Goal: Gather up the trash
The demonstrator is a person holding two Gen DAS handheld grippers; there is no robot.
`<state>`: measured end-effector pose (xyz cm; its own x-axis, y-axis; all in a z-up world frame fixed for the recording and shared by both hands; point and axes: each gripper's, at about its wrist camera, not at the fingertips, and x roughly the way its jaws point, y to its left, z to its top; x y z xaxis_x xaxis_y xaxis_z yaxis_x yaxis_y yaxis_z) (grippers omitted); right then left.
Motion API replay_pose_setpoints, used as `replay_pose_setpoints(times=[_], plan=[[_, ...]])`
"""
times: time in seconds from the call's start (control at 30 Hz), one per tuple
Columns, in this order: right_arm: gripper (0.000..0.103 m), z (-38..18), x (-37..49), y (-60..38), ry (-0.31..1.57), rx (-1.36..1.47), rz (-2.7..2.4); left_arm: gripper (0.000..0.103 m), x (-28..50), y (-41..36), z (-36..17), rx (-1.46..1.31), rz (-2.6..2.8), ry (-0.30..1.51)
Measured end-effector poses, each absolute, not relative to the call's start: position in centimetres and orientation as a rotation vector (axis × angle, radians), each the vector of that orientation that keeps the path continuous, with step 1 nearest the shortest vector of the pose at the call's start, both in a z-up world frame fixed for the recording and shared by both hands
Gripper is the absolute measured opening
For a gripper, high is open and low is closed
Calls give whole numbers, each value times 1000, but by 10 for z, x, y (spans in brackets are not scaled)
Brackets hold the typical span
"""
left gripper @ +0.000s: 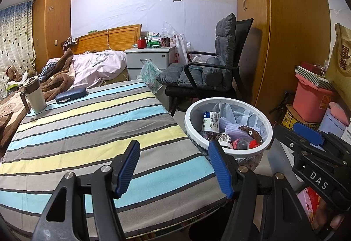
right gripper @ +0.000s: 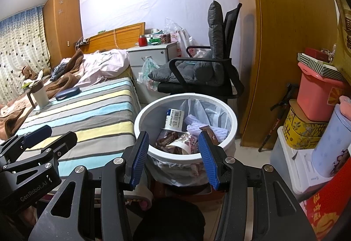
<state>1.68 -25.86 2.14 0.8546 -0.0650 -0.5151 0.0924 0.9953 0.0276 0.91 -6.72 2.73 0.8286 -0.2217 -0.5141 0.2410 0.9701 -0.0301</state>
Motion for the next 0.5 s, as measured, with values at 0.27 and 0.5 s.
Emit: replay_pose_setpoints(times=[0.27,0.5], plan=[[49,21,17,-259,540,52,-83,67,9,-67,28,36,-245,542],[49,21,17,-259,538,52,-83,67,9,-67,28,34,-244,543]])
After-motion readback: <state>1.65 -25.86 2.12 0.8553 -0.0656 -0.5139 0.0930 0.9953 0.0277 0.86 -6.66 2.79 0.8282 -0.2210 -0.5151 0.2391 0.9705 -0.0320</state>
